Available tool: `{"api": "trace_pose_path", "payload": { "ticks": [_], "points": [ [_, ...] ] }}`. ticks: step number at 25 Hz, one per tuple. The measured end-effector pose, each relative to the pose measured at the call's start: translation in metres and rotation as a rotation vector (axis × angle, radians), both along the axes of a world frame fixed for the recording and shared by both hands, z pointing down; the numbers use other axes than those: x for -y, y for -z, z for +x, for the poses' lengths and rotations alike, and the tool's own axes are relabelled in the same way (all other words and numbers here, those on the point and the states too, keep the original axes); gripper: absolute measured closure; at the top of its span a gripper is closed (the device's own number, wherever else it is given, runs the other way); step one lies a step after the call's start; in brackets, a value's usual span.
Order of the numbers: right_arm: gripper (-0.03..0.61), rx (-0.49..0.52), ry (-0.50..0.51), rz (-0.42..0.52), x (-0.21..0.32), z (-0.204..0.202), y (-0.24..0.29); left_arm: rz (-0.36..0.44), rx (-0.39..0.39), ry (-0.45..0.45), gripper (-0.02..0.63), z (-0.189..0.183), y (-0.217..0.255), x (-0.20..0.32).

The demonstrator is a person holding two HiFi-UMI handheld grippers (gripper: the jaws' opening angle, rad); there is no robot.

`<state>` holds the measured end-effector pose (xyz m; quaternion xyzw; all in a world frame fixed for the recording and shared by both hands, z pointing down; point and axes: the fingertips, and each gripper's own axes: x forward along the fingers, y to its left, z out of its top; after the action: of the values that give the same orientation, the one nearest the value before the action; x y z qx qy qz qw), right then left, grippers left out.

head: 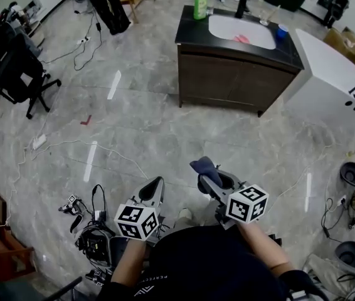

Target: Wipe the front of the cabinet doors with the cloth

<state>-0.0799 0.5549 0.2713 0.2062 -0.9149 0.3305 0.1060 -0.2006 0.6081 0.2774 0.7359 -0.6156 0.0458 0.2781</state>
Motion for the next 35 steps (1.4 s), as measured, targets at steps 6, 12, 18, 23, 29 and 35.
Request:
{"api": "trace_pose_path", "payload": {
  "ticks": [6,12,18,23,29,35],
  "points": [
    [0.460,-0.021,0.007,0.000,0.018,-0.013,-0.004,0.004,-0.023,0.003,0.620,-0.010,-0.003,0.022],
    [0.460,0.020,0.039,-0.024,0.057,-0.035,-0.005,0.012,-0.003,0.071,0.620,-0.036,0.013,0.050],
    [0.460,0.051,0.091,-0.019,0.102,-0.054,0.001,0.002,-0.004,0.118,0.620,-0.054,0.016,0.088],
    [0.460,0.054,0.119,-0.013,0.135,-0.057,0.001,0.004,0.006,0.098,0.620,-0.047,0.015,0.128],
    [0.460,0.073,0.134,-0.011,0.172,-0.055,0.004,-0.012,0.040,0.057,0.620,-0.036,0.017,0.170],
    [0.460,0.095,0.090,-0.031,0.203,-0.045,0.000,0.006,0.071,0.050,0.620,-0.031,0.025,0.203]
  ]
}}
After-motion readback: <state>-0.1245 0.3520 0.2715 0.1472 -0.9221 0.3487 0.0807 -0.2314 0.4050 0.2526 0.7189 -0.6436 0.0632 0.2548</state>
